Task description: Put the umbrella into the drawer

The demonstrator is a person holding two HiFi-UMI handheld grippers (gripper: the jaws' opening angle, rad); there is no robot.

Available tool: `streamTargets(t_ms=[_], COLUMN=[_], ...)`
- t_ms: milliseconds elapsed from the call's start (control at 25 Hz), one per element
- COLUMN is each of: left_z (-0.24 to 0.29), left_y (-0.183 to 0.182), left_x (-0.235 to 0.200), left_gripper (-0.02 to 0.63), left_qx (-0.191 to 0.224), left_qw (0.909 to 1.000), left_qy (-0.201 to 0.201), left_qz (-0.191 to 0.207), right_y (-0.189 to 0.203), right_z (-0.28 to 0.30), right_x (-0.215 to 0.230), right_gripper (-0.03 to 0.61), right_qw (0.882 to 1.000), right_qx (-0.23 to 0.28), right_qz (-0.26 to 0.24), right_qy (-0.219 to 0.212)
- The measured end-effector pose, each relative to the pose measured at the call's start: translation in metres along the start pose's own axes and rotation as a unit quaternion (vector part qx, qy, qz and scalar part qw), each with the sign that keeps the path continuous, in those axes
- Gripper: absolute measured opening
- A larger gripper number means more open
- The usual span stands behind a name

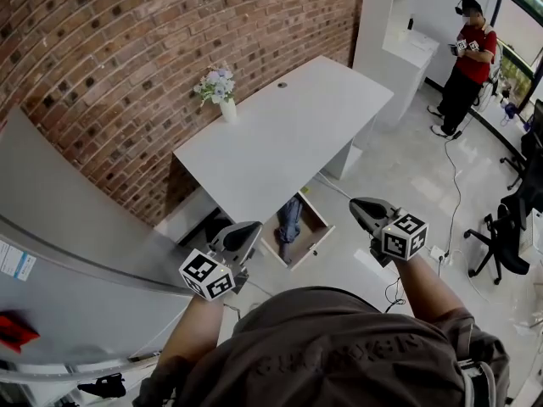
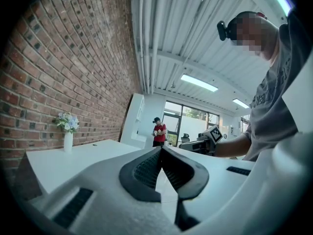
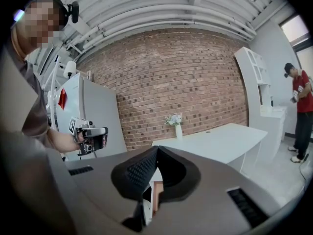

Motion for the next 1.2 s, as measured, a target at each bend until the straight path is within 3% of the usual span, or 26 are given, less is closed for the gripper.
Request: streamTargets(t_ms=[320, 1200], left_z=[-0.002, 0.0051], left_y=[0.0013, 0.0043], left_x=[-0.0012, 0.0006], left_gripper=[0.006, 0.006], left_qx=[-0.006, -0.014], left_qw=[1.0, 0.9998], left_qy=[0.003, 0.014], left_qz=[0.006, 0.01], right_y=[0.0003, 0.002], right_z=[-0.0015, -0.0012], right_x=[-0.0005, -0.0024], right_gripper=[-0.009, -0.009], right_qw=[1.0, 0.999], right_qx=[-0.003, -0.011], right_qz=[-0.024, -0.028], right_qy=[0.009, -0.01])
Point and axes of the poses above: the fingertips, and each gripper's own axes: z forward along the fingers, x to its right, y out of its underside, the point moved 8 cm from there along -z, backward along the fingers, and after that the axes turned 15 degrees about x, right-handed, at the moved point
